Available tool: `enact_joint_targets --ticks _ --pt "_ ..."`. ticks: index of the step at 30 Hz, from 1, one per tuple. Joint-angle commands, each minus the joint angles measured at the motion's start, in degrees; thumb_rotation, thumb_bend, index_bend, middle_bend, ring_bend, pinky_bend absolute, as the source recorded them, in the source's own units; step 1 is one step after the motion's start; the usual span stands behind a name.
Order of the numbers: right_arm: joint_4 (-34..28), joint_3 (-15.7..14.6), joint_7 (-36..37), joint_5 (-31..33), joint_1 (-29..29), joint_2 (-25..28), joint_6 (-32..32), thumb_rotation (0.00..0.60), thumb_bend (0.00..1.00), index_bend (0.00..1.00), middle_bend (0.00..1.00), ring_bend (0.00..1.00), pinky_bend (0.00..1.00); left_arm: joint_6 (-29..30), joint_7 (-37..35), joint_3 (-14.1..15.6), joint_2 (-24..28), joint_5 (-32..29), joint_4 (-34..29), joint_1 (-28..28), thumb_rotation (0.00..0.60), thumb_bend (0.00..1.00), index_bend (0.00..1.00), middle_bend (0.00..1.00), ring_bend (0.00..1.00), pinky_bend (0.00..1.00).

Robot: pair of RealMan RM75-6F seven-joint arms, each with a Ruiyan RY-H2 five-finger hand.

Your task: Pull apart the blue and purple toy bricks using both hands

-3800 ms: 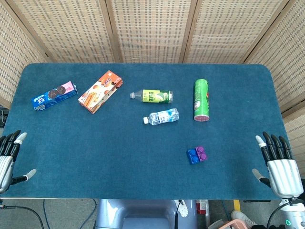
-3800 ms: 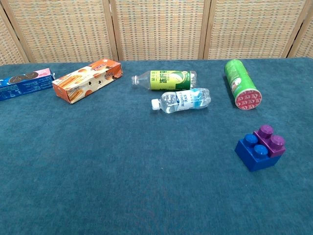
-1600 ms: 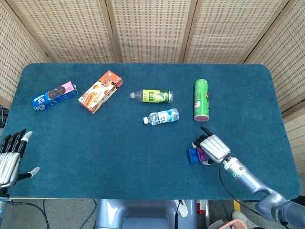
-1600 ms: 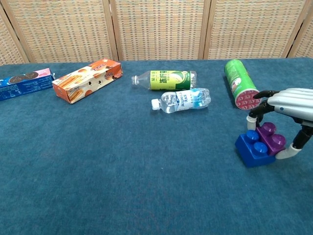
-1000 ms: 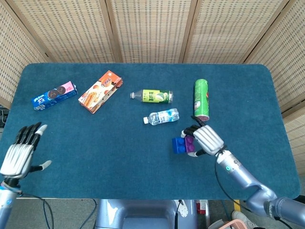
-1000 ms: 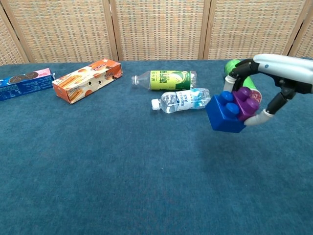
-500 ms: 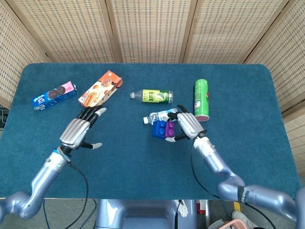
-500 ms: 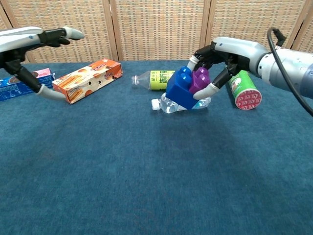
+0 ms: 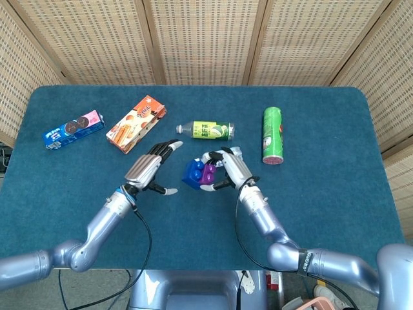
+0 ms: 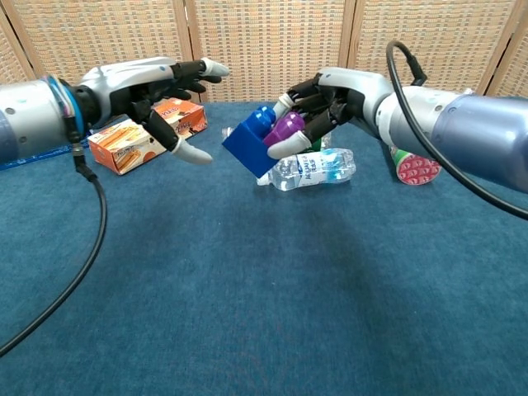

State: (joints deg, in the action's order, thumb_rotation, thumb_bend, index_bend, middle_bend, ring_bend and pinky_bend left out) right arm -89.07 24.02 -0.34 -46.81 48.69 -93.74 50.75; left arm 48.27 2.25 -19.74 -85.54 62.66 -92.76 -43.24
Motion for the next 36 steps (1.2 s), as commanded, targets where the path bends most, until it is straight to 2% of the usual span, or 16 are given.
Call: enact_joint_targets --ticks 1,6,14,19,23,25,36 --pt "-0.50 0.22 0.54 0.50 0.13 0.05 -0.24 0.600 0.17 0.57 0.56 0.36 0.01 -0.85 0.31 -0.18 -0.94 -1.88 1.09 -1.48 0.600 0.00 0.00 0.08 0.00 0.00" --pt "-1.13 0.27 1.21 0.74 0.25 0.38 -0.59 0.600 0.17 0.57 0.56 0.36 0.01 -1.98 0.32 -0.19 -1.65 -5.09 1.47 -3.07 0.600 0.00 0.01 0.18 0.00 0.00" --pt "-2.06 -0.43 1.97 0.32 0.20 0.90 -1.28 0.600 0.17 0.57 0.56 0.36 0.01 -1.29 -0.55 -0.50 -3.49 -8.30 1.87 -4.33 0.600 0.00 0.13 0.37 0.06 0.00" --pt "-2.54 -0.84 2.32 0.44 0.16 1.08 -1.58 0.600 0.17 0.57 0.56 0.36 0.01 -0.89 -0.46 -0.65 -4.65 -9.95 2.14 -5.26 0.600 0.00 0.24 0.40 0.09 0.02" --pt "-2.79 -0.97 2.65 0.68 0.27 1.11 -1.74 0.600 0.17 0.57 0.56 0.36 0.01 -0.31 0.00 -0.60 -5.40 -11.37 1.81 -5.96 0.600 0.00 0.42 0.46 0.14 0.04" --pt "-3.06 -0.69 3.24 1.25 0.23 1.20 -1.87 0.600 0.17 0.57 0.56 0.36 0.01 0.49 0.39 -0.56 -5.84 -12.01 1.81 -6.16 0.600 0.01 0.47 0.48 0.16 0.05" --pt "-4.56 -0.27 4.33 2.04 -0.17 3.53 -2.15 0.600 0.17 0.58 0.57 0.36 0.01 3.22 2.58 0.32 -6.16 -13.90 2.54 -6.37 0.600 0.14 0.55 0.53 0.19 0.05"
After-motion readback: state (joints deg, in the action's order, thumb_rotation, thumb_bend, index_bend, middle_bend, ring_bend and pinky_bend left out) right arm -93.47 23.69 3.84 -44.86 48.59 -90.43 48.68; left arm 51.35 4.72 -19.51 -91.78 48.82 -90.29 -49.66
